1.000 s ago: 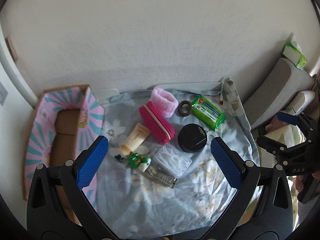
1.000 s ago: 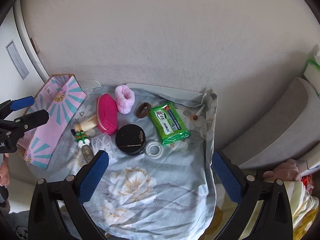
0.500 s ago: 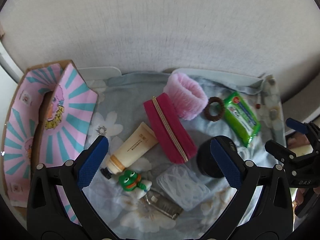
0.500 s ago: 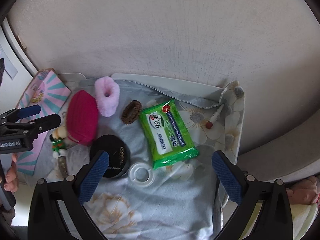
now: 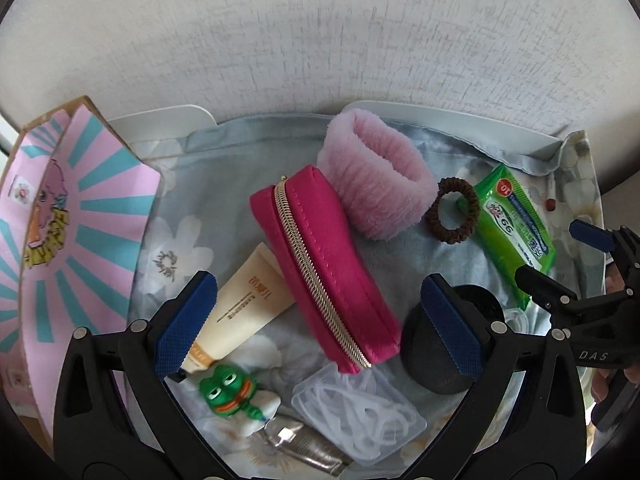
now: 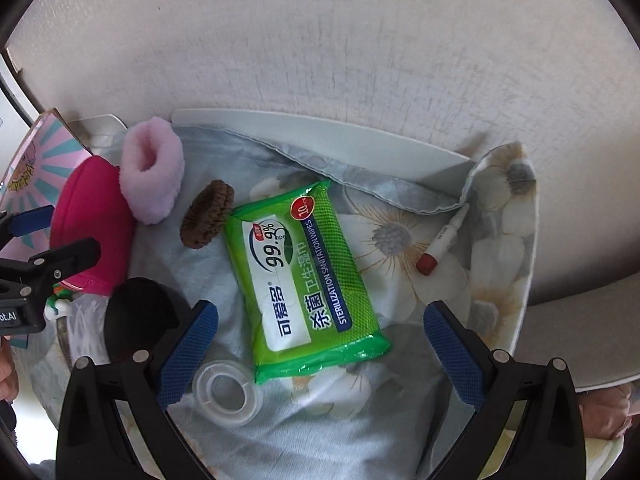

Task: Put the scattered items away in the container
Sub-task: 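Grasp the pink pouch with the left tool while the right tool grasps the green wipes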

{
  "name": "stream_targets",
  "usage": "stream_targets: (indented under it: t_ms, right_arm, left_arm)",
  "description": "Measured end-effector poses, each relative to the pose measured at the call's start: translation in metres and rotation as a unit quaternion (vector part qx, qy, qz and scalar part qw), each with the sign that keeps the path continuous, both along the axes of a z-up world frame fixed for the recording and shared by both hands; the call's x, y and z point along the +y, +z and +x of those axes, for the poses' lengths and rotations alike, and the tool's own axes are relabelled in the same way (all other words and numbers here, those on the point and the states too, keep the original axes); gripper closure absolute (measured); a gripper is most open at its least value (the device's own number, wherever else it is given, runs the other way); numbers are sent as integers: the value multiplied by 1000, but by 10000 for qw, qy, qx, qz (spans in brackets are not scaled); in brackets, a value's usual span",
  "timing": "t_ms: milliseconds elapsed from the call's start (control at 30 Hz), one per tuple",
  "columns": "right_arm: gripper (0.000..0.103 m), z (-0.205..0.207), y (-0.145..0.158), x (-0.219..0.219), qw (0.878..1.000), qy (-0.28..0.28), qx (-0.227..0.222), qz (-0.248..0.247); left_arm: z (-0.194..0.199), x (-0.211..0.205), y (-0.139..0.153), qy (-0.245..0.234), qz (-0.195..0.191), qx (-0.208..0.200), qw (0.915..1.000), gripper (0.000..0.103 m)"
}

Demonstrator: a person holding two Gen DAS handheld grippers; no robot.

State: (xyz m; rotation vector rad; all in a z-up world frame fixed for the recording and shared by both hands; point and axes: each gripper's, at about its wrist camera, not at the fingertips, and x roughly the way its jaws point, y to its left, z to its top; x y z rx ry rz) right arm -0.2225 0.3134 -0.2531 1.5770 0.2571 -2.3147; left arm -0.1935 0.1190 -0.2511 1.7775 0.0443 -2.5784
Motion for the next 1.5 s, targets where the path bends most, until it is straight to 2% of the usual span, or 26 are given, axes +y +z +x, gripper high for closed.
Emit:
stream_targets:
  t_ms: [233,433,467,533,633,667,700,833,1000,1100,1167,1300,1500]
  right_arm:
    - [1,-1,-7,-3,9999,101,-25,93]
    - [7,2,-10,-4,9996,182,-47,228]
    - [11,3,-11,-4,9994,208,-48,266]
    - [12,6,-10,-3,9995,227,-7,225]
    - [18,10,-5,-1,9994,263,60,194]
    - [25,12,-3,0,9994,298,95,178]
    - [34,14,-1,0,9992,341,135,161]
    - [41,19,7,3,9991,384,154,118]
    - [54,28,18,11,9990,373,253,28]
    - [57,34,25,14,9987,414,297,82]
    - [58,37,31,19,9989,380,270,14]
    - [58,45,45,30,9990,313,289,-126]
    - [58,66,70,42,9971,406,527,-371]
  left_arm:
    - [-6,0,-11,87,-36,-79,9999,2]
    - [-7,1,-21,102,-138,-221,9996,13]
    - [-8,1,-23,106,-150,-249,9995,17]
    - [-7,3,-24,72,-290,-242,9993,21]
    - [-6,8,-22,3,-379,-246,9990,35]
    - [-7,9,-21,-5,-361,-254,9990,43]
    - [-7,10,-21,-12,-325,-269,9991,47]
    - [-6,12,-17,-5,-343,-257,9991,52]
    - [0,0,-13,118,-57,-222,9997,69]
    - [2,-11,-10,143,72,-283,9995,71]
    - [6,-27,-10,124,84,-277,9995,72]
    - [15,-33,-6,101,83,-254,9996,73]
    - [32,-53,6,56,67,-192,9998,73]
